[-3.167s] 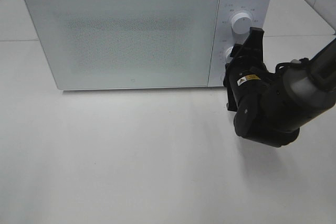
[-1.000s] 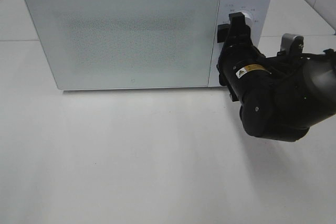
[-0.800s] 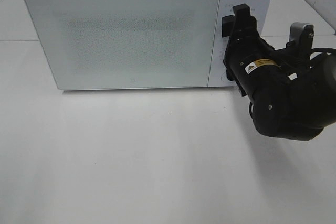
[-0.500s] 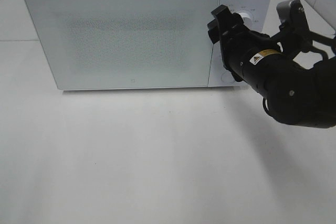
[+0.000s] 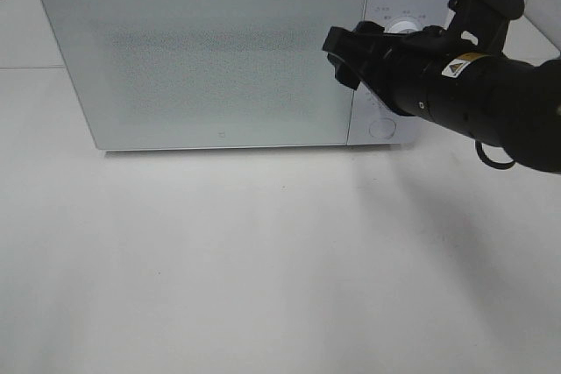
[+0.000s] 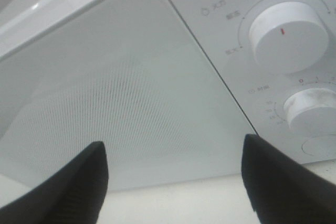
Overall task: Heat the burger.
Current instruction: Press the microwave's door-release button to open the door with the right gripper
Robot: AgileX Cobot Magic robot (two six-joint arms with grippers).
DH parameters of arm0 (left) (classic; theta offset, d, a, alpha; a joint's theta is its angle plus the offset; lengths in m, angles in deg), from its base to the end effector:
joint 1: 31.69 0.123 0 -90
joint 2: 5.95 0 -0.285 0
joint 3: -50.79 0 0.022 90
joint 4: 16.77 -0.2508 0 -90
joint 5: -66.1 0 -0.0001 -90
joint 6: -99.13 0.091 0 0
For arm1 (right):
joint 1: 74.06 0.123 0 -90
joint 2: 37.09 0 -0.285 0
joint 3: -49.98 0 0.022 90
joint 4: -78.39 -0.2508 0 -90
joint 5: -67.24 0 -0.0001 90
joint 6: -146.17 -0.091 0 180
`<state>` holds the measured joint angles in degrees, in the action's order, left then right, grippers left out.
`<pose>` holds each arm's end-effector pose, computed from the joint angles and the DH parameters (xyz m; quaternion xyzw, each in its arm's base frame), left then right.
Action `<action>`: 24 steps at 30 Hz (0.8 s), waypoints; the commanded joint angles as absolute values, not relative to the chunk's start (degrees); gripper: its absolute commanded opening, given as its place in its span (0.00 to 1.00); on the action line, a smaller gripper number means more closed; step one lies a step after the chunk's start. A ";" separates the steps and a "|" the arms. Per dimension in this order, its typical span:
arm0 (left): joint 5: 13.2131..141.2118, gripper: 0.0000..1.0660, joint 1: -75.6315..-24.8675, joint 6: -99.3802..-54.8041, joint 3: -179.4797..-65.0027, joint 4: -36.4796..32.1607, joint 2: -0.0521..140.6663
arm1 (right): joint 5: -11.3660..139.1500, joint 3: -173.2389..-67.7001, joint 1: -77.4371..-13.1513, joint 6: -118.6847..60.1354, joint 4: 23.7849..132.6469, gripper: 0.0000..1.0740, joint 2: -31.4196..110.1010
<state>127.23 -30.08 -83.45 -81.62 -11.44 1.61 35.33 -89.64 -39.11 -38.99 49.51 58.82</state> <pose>-0.0077 -0.0076 0.2818 -0.0286 0.8479 -0.0509 0.5269 0.2611 0.1542 0.2136 0.0430 0.8031 0.2277 0.5489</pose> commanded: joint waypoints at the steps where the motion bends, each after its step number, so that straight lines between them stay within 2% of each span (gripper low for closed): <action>1: 127.12 0.95 -30.02 -83.74 -81.62 -11.04 1.21 | 41.17 -89.76 -39.39 -29.48 50.31 0.65 55.78; 10: 127.12 0.95 -30.02 -83.74 -81.62 -11.04 1.21 | 53.32 -89.76 -39.39 -18.65 50.31 0.65 49.20; 12: 127.12 0.95 -30.02 -83.74 -81.62 -11.04 1.21 | 60.25 -89.76 -39.39 -16.30 51.00 0.65 45.70; 15: 127.12 0.95 -30.02 -83.74 -81.62 -11.04 1.21 | 61.86 -89.76 -39.39 -16.30 51.97 0.65 44.96; 24: 127.12 0.95 -30.02 -83.74 -81.62 -11.04 1.21 | 81.57 -89.76 -39.39 -20.88 61.03 0.65 34.64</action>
